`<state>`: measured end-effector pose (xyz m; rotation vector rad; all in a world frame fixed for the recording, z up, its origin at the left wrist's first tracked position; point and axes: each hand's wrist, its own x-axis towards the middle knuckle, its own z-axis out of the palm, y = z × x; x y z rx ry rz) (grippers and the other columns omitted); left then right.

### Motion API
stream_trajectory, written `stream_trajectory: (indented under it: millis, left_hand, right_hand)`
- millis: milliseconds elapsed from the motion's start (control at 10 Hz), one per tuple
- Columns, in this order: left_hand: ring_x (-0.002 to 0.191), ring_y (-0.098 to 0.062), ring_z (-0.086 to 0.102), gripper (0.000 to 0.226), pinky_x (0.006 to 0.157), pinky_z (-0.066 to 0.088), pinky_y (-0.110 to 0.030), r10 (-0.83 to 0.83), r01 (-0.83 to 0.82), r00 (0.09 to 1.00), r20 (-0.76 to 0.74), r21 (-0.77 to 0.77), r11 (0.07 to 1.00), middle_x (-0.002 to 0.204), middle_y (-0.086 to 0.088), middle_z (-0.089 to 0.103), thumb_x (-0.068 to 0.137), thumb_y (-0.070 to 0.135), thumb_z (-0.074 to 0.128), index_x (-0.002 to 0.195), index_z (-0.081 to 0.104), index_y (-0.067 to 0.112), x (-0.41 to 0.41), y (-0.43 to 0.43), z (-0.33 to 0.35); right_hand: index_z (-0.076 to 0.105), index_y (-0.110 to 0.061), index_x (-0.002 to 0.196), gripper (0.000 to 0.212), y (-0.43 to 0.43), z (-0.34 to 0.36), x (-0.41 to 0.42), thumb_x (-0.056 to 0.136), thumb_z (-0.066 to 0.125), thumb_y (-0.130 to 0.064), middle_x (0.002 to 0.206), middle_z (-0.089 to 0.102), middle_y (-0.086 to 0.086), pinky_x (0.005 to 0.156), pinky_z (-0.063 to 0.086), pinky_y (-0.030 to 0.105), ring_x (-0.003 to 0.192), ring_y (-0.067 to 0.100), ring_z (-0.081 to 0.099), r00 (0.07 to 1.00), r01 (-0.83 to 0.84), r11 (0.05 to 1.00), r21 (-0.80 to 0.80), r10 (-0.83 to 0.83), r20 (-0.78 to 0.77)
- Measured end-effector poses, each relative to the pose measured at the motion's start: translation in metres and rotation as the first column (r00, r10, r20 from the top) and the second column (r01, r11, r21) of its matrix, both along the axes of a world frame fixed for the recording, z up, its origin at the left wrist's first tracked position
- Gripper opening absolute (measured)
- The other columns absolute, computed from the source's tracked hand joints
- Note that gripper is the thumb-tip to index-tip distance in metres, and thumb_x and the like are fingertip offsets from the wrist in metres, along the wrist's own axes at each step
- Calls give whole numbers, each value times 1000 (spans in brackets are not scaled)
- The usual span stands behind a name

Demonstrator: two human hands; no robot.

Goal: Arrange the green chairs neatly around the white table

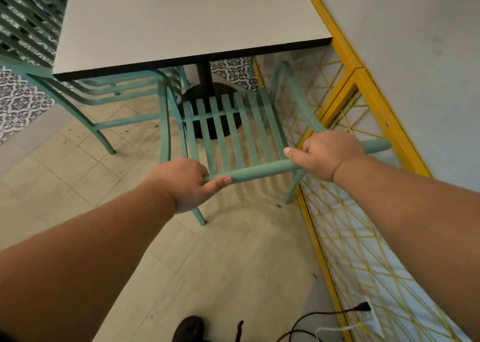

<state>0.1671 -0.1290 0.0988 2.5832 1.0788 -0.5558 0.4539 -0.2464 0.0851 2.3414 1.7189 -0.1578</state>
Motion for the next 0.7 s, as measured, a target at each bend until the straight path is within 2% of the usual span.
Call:
stream_trajectory:
  millis: [100,200,300,400,500,600,700]
  left_hand:
    - [59,-14,61,83,48,49,-29,-22,22,1000,4,4,1000,69,1,65,78,93,16,74,64,25,2,3,0]
    - [65,-15,65,80,56,57,-32,-43,44,999,11,-39,998,72,2,68,79,91,17,82,66,27,2,7,-3]
    - [66,-16,65,78,61,59,-37,-82,88,995,49,-119,989,73,2,68,81,88,14,89,66,30,1,13,-4]
    - [71,-14,64,75,68,59,-38,-135,151,986,102,-169,974,78,5,67,86,83,12,104,66,34,1,16,-6]
    - [74,-14,62,69,72,56,-38,-182,209,975,124,-251,945,80,5,64,92,77,13,104,64,32,0,24,-5]
    - [73,-13,59,66,68,49,-35,-268,272,962,53,-258,927,78,5,62,96,73,11,100,61,31,2,25,0]
    - [97,-17,60,72,90,45,-46,-518,517,850,-99,-36,855,103,5,67,96,71,4,120,60,32,15,35,15]
  right_hand:
    - [62,-18,62,72,3,0,0,95,25,-70,60,58,1,55,43,32,59,22,55,999,40,999,25,-39,-13]
    - [60,-18,62,66,4,2,0,95,25,-63,59,55,0,60,44,35,59,21,52,998,60,998,24,-60,19]
    - [65,-21,66,70,4,3,-8,85,12,-64,67,58,-3,78,41,42,75,23,52,987,127,992,-9,-125,102]
    - [70,-29,94,66,2,6,-21,82,14,-62,99,63,3,90,35,47,102,31,47,948,299,954,12,-299,110]
    - [58,-18,128,65,5,9,-43,90,21,-57,128,52,14,106,31,50,122,37,39,837,547,837,-7,-547,10]
    - [46,-7,144,62,0,20,-75,103,33,-52,149,42,20,122,18,49,144,38,29,778,603,796,-50,-601,-182]
    - [50,-6,141,55,-25,49,-98,104,41,-46,144,50,16,113,32,42,139,32,39,754,628,776,68,-584,-301]
